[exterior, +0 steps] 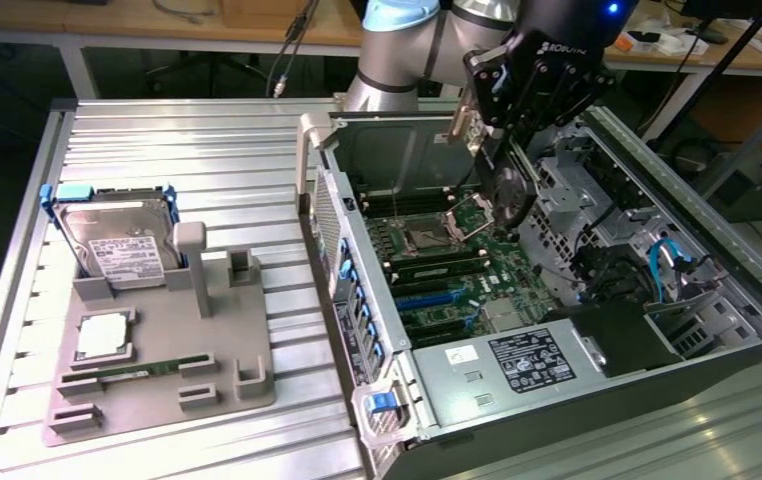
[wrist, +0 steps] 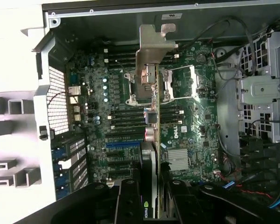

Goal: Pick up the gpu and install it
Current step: 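Pick up the gpu and move the gpu toward the slot, then insert the gpu into the slot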

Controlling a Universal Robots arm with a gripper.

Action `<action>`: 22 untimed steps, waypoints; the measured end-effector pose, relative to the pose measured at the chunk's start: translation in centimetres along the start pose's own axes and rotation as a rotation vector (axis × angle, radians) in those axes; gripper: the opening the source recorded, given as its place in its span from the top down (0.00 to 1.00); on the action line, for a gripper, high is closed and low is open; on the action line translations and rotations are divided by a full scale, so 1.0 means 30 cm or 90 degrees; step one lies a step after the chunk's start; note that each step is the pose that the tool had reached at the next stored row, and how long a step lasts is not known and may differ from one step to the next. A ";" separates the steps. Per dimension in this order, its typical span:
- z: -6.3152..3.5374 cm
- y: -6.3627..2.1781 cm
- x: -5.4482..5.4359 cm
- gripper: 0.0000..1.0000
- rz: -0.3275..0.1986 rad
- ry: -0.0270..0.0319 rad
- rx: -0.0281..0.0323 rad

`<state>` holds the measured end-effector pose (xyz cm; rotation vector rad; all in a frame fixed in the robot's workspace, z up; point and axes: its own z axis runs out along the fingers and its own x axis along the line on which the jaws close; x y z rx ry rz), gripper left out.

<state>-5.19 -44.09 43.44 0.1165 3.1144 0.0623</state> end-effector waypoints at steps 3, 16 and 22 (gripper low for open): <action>0.001 0.005 -0.054 0.73 0.000 0.0000 0.0000; 0.001 0.005 -0.054 0.73 -0.003 0.0001 0.0000; 0.001 0.005 -0.054 0.73 -0.023 0.0009 -0.0005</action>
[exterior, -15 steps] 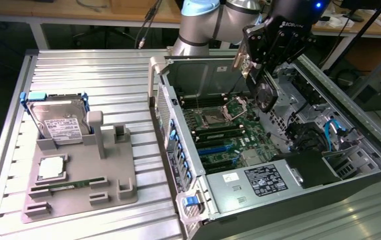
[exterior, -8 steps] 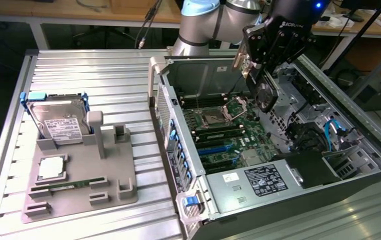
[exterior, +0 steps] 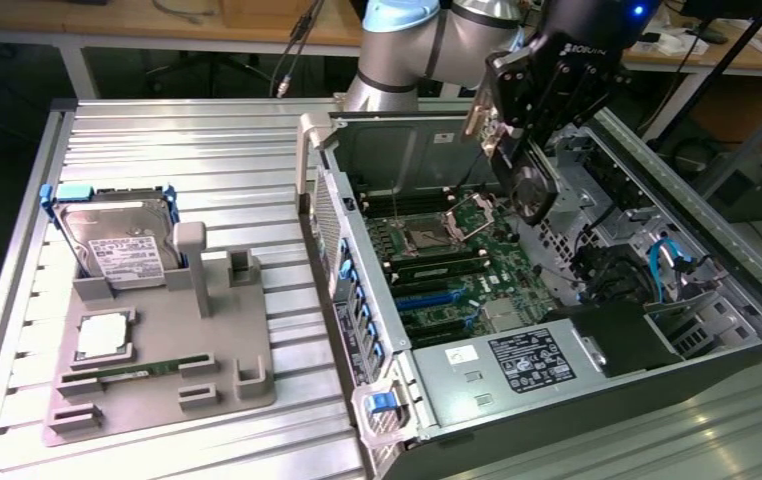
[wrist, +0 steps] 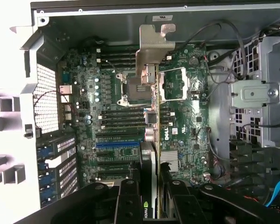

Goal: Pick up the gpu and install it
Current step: 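Insert the gpu into the slot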

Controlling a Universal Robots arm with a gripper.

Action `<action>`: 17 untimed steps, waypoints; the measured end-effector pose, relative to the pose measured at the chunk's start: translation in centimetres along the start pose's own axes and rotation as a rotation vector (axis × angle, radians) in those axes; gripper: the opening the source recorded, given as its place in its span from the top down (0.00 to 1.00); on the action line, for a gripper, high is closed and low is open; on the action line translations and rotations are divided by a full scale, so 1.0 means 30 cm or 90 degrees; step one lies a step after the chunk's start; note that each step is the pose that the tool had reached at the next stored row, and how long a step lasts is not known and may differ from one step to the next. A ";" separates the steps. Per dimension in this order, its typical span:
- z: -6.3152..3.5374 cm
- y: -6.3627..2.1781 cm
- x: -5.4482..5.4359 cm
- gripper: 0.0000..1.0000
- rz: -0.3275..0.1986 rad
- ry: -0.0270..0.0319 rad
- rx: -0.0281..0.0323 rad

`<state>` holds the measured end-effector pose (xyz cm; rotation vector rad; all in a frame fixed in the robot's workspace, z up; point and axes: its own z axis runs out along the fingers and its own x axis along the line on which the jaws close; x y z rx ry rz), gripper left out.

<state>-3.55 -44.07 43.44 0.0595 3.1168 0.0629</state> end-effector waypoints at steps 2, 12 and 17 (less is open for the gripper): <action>0.000 0.000 0.000 0.73 -0.008 0.0003 -0.0002; 0.000 0.000 0.000 0.73 -0.084 0.0034 -0.0019; 0.000 0.000 0.000 0.73 -0.115 0.0047 -0.0027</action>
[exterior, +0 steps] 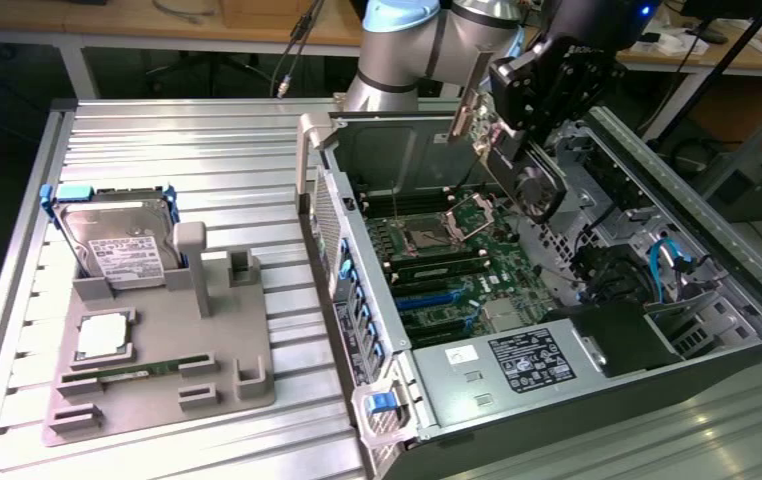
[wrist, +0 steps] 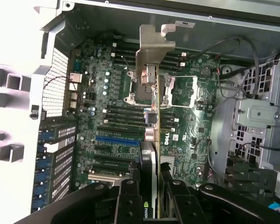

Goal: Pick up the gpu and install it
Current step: 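Insert the gpu into the slot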

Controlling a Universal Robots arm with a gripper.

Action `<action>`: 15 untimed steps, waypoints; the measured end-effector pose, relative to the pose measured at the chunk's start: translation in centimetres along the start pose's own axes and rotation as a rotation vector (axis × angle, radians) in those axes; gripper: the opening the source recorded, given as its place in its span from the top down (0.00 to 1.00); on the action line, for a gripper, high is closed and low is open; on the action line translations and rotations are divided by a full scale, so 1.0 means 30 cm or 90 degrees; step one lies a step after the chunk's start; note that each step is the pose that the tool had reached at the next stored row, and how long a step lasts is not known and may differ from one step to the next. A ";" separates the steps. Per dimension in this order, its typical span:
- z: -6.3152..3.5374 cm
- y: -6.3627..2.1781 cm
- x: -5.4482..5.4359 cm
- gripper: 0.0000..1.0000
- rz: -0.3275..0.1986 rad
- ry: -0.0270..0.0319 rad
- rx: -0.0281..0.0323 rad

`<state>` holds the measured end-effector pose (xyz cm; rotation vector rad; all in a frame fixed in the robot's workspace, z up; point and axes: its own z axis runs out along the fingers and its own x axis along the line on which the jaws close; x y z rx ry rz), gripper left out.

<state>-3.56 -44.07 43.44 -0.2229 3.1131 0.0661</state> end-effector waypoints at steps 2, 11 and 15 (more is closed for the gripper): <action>0.000 0.000 0.000 0.73 -0.010 0.0004 -0.0002; 0.000 0.000 0.000 0.73 -0.059 0.0024 -0.0013; 0.000 0.000 0.000 0.73 -0.088 0.0036 -0.0020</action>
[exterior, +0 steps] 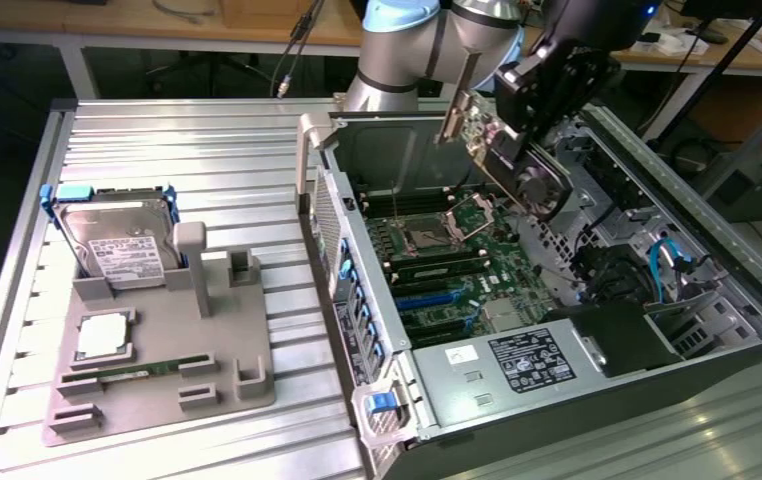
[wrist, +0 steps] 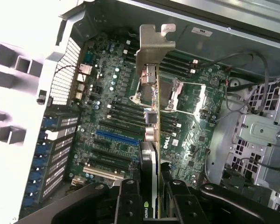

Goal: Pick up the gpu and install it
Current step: 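Insert the gpu into the slot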

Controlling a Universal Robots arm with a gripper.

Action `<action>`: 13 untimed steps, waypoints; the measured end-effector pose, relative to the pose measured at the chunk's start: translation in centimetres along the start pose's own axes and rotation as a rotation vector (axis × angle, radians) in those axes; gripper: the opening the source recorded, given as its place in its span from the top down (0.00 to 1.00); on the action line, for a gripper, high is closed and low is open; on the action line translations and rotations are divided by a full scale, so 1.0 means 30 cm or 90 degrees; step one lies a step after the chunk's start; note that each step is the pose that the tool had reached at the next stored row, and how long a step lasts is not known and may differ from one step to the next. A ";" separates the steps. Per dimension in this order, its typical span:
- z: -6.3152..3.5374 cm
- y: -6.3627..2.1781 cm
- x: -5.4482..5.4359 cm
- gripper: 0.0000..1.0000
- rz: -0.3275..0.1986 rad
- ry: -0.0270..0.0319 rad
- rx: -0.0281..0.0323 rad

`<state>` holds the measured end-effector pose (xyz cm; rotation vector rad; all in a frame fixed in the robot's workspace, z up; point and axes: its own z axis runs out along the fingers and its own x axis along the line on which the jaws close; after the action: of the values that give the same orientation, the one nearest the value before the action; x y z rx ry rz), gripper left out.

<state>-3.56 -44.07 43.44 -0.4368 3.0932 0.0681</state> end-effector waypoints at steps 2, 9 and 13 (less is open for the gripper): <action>0.000 0.000 0.000 0.73 -0.014 0.0006 -0.0003; 0.000 0.000 0.000 0.73 -0.058 0.0024 -0.0013; 0.000 0.000 0.000 0.73 -0.091 0.0037 -0.0021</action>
<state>-3.56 -44.07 43.44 -0.6578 3.0571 0.0699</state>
